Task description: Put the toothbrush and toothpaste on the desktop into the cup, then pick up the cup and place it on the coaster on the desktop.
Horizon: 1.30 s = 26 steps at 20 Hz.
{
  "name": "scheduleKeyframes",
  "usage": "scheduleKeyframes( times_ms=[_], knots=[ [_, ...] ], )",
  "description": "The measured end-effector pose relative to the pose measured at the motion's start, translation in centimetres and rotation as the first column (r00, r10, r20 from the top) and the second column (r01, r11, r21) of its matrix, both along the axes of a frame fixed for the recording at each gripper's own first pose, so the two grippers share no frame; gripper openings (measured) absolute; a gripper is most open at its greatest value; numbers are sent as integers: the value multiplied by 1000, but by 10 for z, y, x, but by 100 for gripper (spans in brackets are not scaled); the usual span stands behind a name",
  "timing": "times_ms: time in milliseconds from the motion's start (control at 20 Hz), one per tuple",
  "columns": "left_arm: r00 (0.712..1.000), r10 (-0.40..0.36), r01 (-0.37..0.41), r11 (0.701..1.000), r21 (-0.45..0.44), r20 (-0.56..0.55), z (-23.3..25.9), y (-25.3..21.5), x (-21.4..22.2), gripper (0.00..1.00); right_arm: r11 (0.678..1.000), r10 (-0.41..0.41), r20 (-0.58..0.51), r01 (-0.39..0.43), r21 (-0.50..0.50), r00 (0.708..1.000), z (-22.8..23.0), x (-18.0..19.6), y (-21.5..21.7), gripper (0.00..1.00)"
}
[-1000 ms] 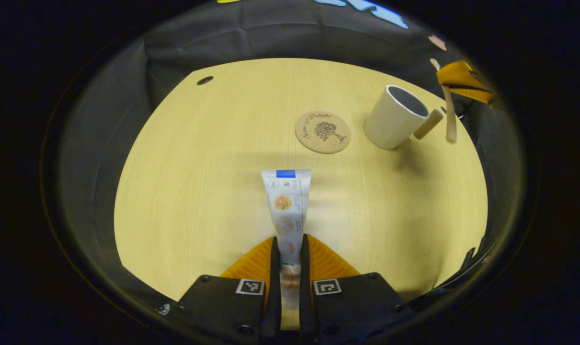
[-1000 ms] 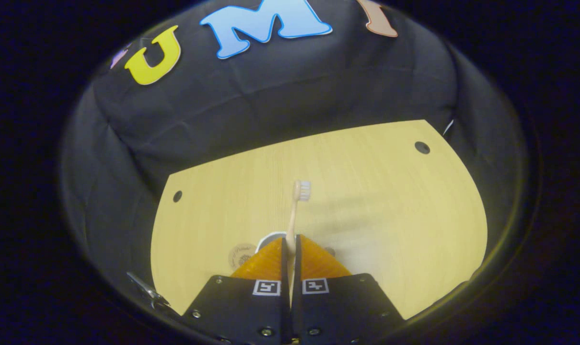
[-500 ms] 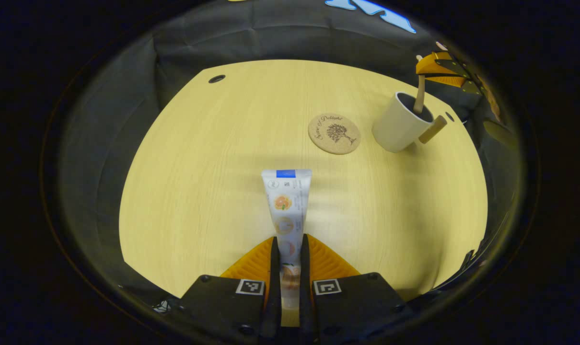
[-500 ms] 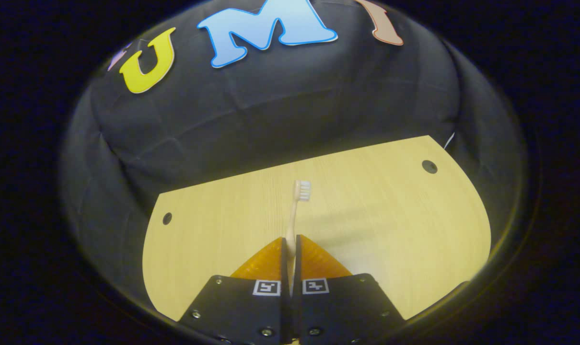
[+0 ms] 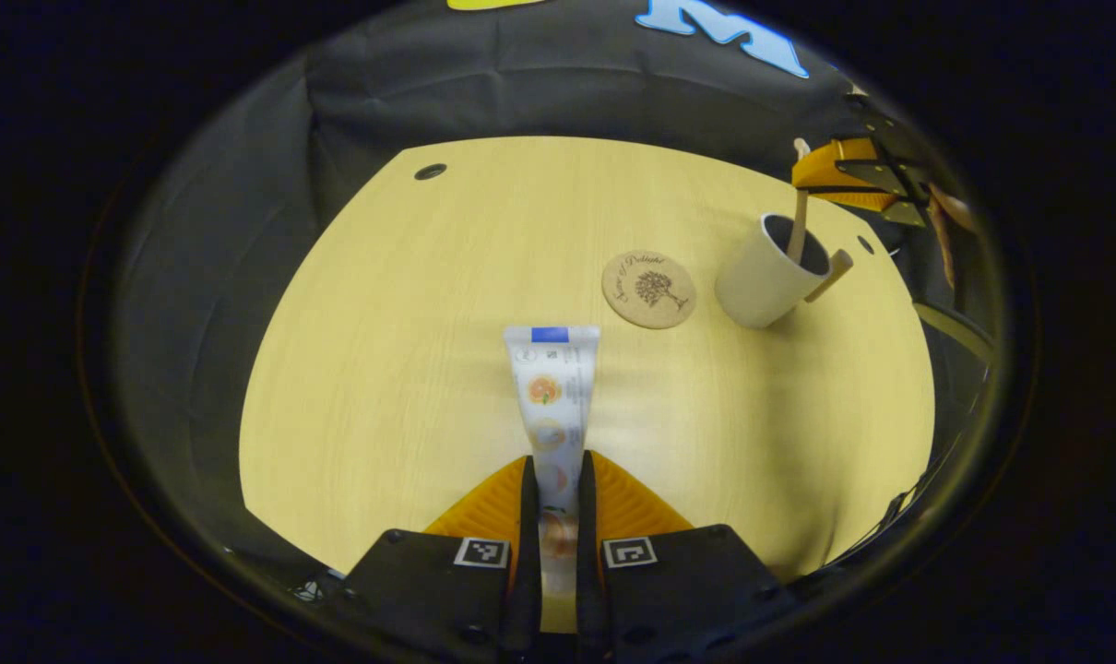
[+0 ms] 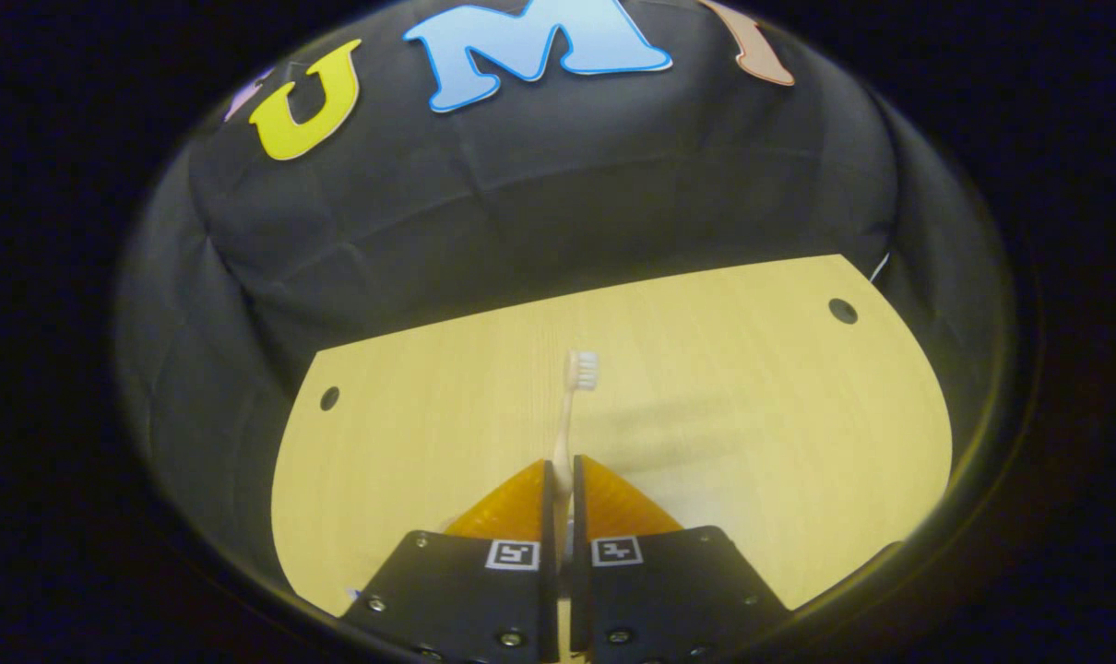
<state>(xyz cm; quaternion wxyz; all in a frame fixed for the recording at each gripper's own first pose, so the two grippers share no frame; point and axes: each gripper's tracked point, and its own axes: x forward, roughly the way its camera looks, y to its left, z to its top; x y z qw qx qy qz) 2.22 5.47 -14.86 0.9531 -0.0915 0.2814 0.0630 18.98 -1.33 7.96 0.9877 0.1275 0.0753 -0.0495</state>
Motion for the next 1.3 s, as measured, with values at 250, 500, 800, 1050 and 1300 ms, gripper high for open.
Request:
scheduleKeyframes(
  times_ms=[250,500,800,1050,1300],
  knots=[
    [1000,-6,6,1000,13,28,8,-5,-2,23,1000,18,-6,-18,26,1000,-3,-10,2,19],
    [991,-21,15,999,41,131,47,-16,13,23,998,21,-11,-20,51,1000,-12,-29,-5,19],
    [958,-125,96,988,119,260,108,-55,42,23,995,-36,-28,38,95,999,-29,-54,-49,19],
    [916,-253,202,961,188,311,151,-115,67,23,981,-111,-46,116,153,993,-45,-78,-100,19],
    [884,-353,285,927,245,307,164,-167,93,23,964,-167,-61,176,198,984,-58,-96,-139,19]
  ],
)
